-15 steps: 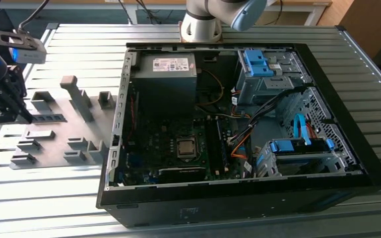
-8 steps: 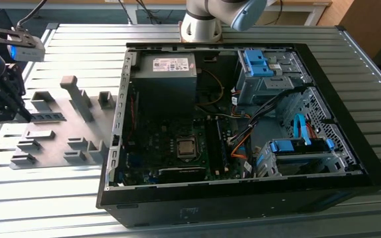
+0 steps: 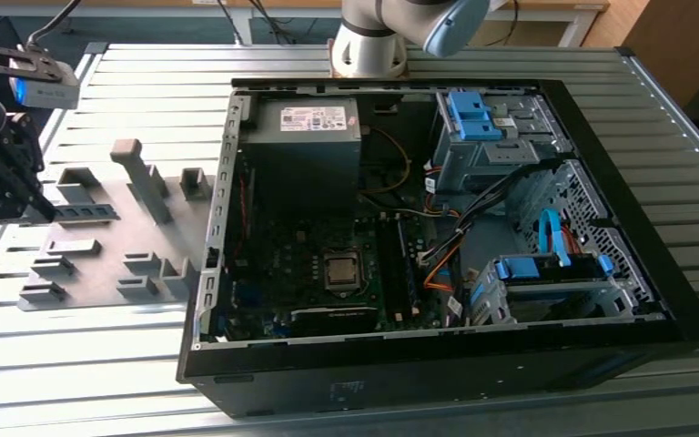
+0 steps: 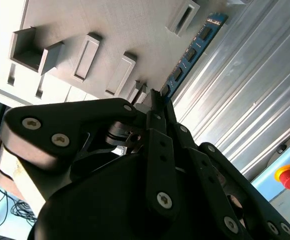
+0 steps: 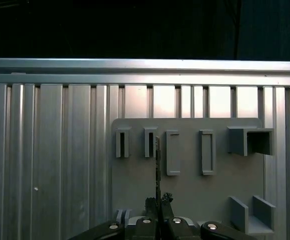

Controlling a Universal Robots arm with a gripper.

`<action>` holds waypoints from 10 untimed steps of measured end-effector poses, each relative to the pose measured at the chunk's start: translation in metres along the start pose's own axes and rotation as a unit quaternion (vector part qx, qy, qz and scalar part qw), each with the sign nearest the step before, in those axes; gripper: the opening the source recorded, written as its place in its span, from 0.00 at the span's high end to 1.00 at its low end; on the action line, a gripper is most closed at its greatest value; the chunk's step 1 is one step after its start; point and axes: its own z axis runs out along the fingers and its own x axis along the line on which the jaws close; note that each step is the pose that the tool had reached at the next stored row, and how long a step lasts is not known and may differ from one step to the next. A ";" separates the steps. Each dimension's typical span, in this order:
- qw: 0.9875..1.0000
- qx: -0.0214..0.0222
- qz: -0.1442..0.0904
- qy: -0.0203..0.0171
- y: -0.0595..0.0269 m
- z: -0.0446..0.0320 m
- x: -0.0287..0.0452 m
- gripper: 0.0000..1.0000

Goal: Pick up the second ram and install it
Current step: 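Pick up the second ram and move it above second insertion slot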

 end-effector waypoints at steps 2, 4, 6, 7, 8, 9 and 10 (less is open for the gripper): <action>1.000 0.000 0.000 0.000 0.0000 -0.0014 0.0000 0.86; 1.000 0.000 0.000 0.000 0.0000 -0.0027 0.0000 0.86; 1.000 0.000 0.000 0.000 0.0001 -0.0040 -0.0001 0.86; 1.000 0.000 0.000 0.000 0.0001 -0.0046 -0.0001 0.86; 1.000 0.000 0.000 0.000 0.0001 -0.0053 -0.0001 0.86; 1.000 0.000 0.000 0.000 0.0001 -0.0060 -0.0001 0.86; 1.000 0.000 0.000 0.000 0.0001 -0.0067 -0.0001 0.86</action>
